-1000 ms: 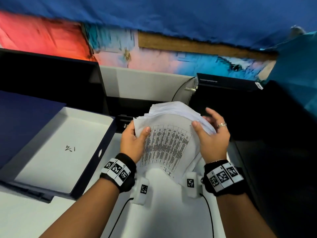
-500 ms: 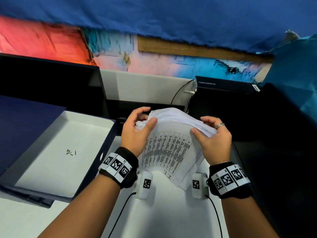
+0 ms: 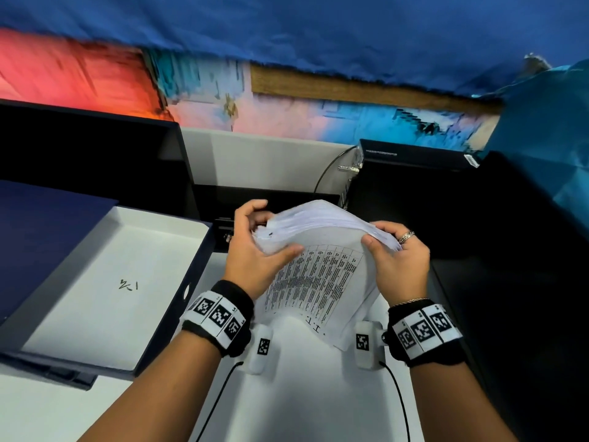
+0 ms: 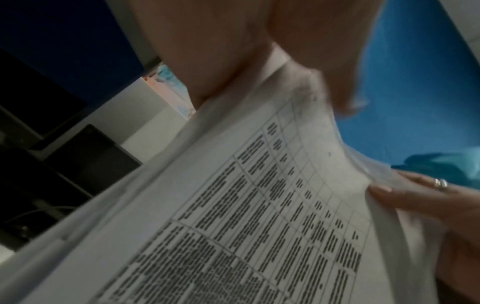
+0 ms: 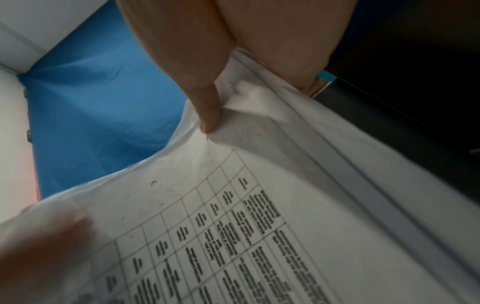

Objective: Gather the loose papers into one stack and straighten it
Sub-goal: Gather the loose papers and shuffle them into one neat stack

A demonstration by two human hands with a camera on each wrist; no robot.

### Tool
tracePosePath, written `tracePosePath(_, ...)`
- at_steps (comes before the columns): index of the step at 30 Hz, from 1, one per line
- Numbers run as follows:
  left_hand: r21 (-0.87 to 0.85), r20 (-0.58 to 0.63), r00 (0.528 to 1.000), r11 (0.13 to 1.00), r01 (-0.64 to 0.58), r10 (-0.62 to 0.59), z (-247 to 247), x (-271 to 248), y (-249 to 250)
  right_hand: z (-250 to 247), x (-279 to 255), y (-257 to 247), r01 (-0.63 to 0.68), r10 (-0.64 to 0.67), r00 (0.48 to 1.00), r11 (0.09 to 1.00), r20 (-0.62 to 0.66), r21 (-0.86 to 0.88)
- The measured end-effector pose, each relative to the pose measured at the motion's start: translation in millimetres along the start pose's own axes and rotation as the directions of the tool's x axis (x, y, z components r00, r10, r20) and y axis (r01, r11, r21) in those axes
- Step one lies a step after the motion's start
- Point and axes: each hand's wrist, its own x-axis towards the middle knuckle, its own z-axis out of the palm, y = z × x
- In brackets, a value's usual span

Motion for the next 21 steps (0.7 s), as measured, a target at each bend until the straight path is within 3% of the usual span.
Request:
tracePosePath(4,-0.022,-0.091,0.996,1.0,-0.012,0.01,0,3,2,-7,1,-10,0.022,-0.024,0.999,0.998,0.032,0.056)
tracePosePath(7,-0.079,-0.086,0.993,0.994,0.073,-0.08,-4,1,-6,-6,-5,-7,0.002,-0.009,0.998,0.993,0.066,0.117)
tracePosePath(9,-0.077,-0.08,0.987,0.988,0.131,-0.137,-3,-1,-12,1,-9,-6,0.037,-0.039,0.998,0.998,0.058,0.041)
tracePosePath(13,-0.064,-0.049,0.985,0.985,0.162,-0.166,0,-1,-24,12,-9,-7,0.102,-0.103,0.994,0.994,-0.025,-0.039)
tracePosePath(21,-0.046,0.072,0.967,0.968,0.247,-0.243,-2,1,-32,-2,-7,1,-0.012,0.023,0.979,0.998,-0.205,0.054)
